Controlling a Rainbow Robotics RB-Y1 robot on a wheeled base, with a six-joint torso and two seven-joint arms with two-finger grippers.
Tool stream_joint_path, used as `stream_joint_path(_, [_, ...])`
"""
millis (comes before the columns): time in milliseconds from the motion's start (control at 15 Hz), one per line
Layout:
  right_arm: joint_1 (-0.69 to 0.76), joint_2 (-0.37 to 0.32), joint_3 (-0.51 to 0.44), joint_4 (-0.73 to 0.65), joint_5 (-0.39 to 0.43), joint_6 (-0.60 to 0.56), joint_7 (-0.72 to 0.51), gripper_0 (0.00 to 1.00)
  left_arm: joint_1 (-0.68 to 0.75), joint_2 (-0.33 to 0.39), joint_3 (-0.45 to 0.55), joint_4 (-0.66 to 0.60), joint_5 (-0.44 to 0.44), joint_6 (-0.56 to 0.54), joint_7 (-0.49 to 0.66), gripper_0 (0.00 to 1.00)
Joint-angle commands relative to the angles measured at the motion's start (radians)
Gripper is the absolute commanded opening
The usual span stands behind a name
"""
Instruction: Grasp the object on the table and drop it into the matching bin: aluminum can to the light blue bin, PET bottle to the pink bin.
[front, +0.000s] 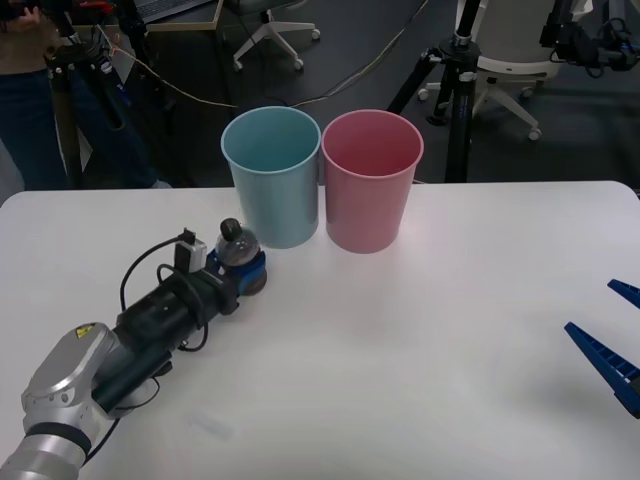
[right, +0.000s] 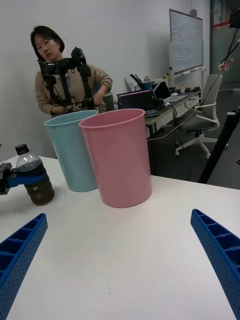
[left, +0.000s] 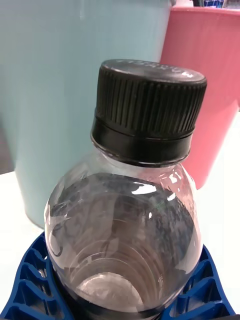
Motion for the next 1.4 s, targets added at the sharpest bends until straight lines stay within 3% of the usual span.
stream_joint_path(67, [0.0, 0.0, 0.0, 0.0, 0.0, 0.0, 0.0, 1.0, 0.089, 0.033, -0.001, -0.123, -0.001, 0.004, 0.016, 0.0])
stream_joint_path(333, [0.0, 0.0, 0.0, 0.0, 0.0, 0.0, 0.0, 1.0, 0.197, 0.077, -0.001, -0.261, -0.001, 0.004, 0.05, 0.0])
stream_joint_path(467, [0.0, 0.0, 0.0, 0.0, 0.0, 0.0, 0.0, 1.0, 0.254, 0.112, -0.004, -0.346, -0.006, 0.004, 0.134, 0.0])
stream_joint_path(800, [0.0, 0.0, 0.0, 0.0, 0.0, 0.0, 0.0, 1.0, 0.376, 0.163, 0.016, -0.573, -0.092, 0.005, 0.335, 0.0])
stream_joint_path(1400, [0.0, 0.0, 0.0, 0.0, 0.0, 0.0, 0.0, 1.0, 0.393, 0.217, 0.037, -0.823, -0.294, 0.068, 0.713, 0.0])
